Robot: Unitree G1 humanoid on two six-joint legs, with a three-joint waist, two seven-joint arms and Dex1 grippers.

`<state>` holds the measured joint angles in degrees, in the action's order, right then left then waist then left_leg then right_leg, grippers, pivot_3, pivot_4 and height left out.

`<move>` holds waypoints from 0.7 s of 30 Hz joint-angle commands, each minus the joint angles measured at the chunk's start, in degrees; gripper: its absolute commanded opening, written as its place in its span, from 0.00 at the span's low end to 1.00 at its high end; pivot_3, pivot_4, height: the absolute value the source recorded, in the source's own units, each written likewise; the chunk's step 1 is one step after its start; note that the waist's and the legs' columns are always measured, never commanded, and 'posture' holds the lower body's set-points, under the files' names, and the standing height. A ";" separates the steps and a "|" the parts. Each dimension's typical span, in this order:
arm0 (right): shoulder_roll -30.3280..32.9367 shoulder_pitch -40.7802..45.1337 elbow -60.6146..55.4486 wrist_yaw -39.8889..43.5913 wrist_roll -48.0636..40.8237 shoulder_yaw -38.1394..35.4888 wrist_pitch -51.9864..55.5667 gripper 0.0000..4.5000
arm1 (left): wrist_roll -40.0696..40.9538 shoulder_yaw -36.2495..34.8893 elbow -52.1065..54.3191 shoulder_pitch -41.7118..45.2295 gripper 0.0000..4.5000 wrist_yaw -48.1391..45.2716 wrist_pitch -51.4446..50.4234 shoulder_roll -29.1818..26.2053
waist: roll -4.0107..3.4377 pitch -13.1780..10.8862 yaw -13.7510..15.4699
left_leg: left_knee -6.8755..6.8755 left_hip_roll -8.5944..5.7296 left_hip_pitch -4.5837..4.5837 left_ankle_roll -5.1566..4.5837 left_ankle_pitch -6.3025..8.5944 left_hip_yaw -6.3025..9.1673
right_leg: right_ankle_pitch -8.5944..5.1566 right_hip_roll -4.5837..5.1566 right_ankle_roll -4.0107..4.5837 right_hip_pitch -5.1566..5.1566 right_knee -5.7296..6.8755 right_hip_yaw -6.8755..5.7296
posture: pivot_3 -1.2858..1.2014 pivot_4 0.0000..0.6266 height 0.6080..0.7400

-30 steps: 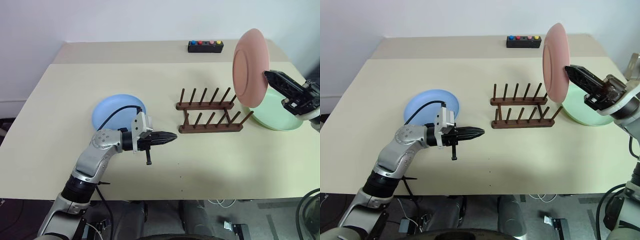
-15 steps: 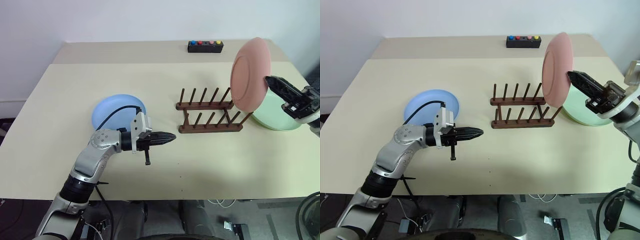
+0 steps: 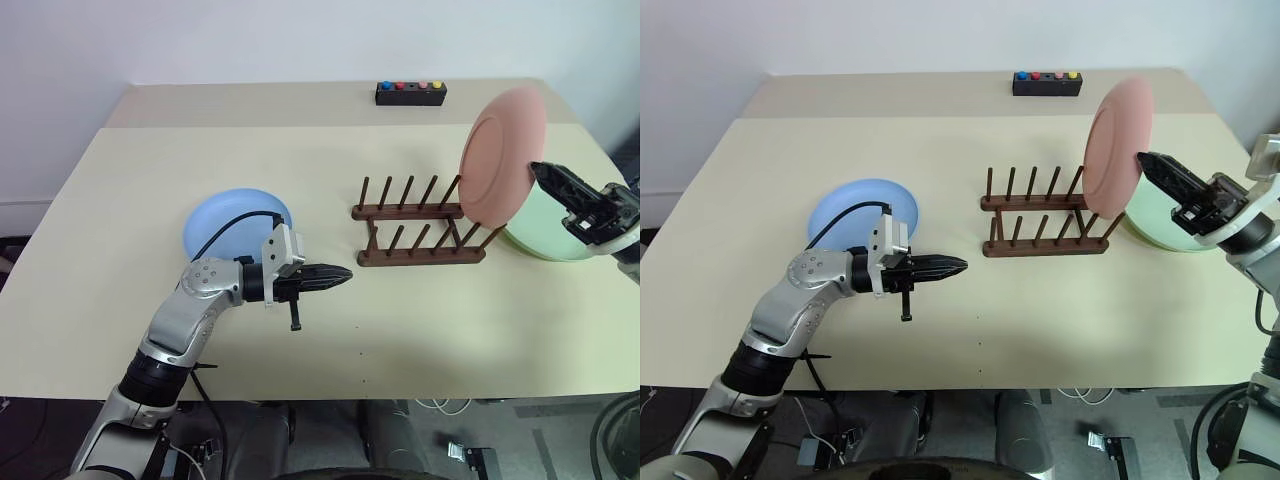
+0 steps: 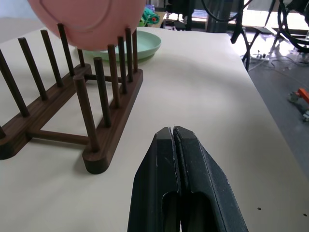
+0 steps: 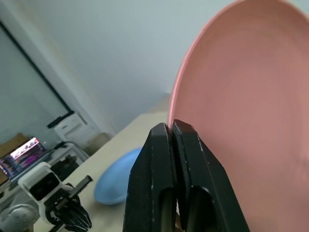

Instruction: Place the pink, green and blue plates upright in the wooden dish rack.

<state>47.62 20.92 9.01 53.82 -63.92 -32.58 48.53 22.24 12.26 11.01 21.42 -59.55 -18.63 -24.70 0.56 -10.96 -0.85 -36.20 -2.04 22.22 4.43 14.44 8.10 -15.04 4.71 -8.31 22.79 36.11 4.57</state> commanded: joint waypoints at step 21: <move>4.06 -7.88 3.60 -1.37 10.06 -8.62 -9.59 0.99 | 0.80 -0.63 2.58 -0.43 0.00 0.03 0.36 -0.51 | 0.00 0.00 0.13 | -0.01 0.00 0.00 0.00 0.00 -0.01 | 0.00 0.00 0.00 -0.01 0.00 0.00 | 0.52 0.24 1.00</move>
<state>49.65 13.35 11.41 52.53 -56.66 -38.71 42.34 22.24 12.29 11.60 20.95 -59.55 -18.63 -24.88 0.56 -10.96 -0.72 -36.21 -2.04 22.22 4.43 14.44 8.08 -15.05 4.72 -8.32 22.78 36.10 4.57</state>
